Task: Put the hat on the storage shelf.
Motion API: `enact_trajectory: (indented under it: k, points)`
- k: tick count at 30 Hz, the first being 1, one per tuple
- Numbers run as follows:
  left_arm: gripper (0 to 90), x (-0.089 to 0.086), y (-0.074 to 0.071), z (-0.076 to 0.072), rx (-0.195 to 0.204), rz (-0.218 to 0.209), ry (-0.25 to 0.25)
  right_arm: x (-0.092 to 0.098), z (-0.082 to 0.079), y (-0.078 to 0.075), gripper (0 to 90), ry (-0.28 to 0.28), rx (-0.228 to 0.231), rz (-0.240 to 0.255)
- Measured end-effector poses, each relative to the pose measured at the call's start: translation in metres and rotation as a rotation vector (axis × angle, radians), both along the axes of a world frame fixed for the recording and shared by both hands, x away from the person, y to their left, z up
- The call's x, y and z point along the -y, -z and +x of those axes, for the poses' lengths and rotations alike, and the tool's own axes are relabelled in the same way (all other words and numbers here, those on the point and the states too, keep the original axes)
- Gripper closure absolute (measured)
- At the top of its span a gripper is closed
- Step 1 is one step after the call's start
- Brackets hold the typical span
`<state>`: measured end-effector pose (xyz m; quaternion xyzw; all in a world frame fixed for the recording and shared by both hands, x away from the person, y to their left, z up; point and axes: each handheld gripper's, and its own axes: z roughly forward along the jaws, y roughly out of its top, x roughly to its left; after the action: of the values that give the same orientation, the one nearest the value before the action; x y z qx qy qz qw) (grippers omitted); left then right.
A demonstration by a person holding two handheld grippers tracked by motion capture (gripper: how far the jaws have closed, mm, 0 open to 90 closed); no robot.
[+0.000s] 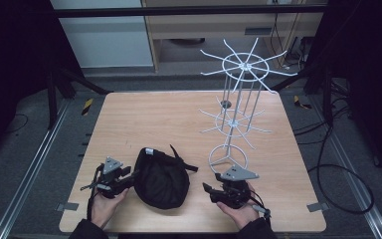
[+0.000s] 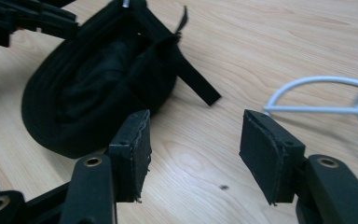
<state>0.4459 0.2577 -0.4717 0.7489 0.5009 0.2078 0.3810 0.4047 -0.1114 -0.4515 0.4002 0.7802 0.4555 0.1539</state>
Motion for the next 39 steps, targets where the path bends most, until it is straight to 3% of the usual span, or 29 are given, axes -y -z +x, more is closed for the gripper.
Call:
enact_trajectory:
  k: [13,15,21,25,26,29,34,36,39]
  points:
    - [74.6,0.002,0.005,0.008,-0.060,0.009,0.008,-0.044,-0.001,0.004,36.3,-0.075,-0.023,0.020]
    - [76.0,0.001,0.005,0.007,-0.073,-0.011,-0.002,-0.050,-0.001,0.006,35.0,-0.081,-0.033,0.021]
    - [78.1,0.002,0.003,0.002,-0.070,-0.007,-0.009,-0.062,0.001,0.013,33.4,-0.077,-0.079,0.059]
    - [78.3,0.005,0.002,0.000,-0.064,-0.006,-0.006,-0.064,0.001,0.018,36.2,-0.076,-0.082,0.028]
    - [78.3,0.005,0.001,-0.002,-0.060,-0.002,-0.003,-0.063,0.003,0.023,40.4,-0.073,-0.109,0.029]
    - [78.4,0.005,0.000,-0.005,-0.051,0.000,0.005,-0.063,0.004,0.026,42.7,-0.072,-0.128,0.028]
    - [78.3,0.008,-0.001,-0.007,-0.045,0.005,0.015,-0.061,0.007,0.033,53.8,-0.068,-0.182,0.032]
    - [78.2,0.009,-0.001,-0.008,-0.049,0.001,0.019,-0.061,0.008,0.032,64.6,-0.075,-0.203,0.038]
    - [77.3,0.011,-0.001,-0.011,-0.059,-0.009,0.035,-0.057,0.009,0.030,78.2,-0.075,-0.190,0.029]
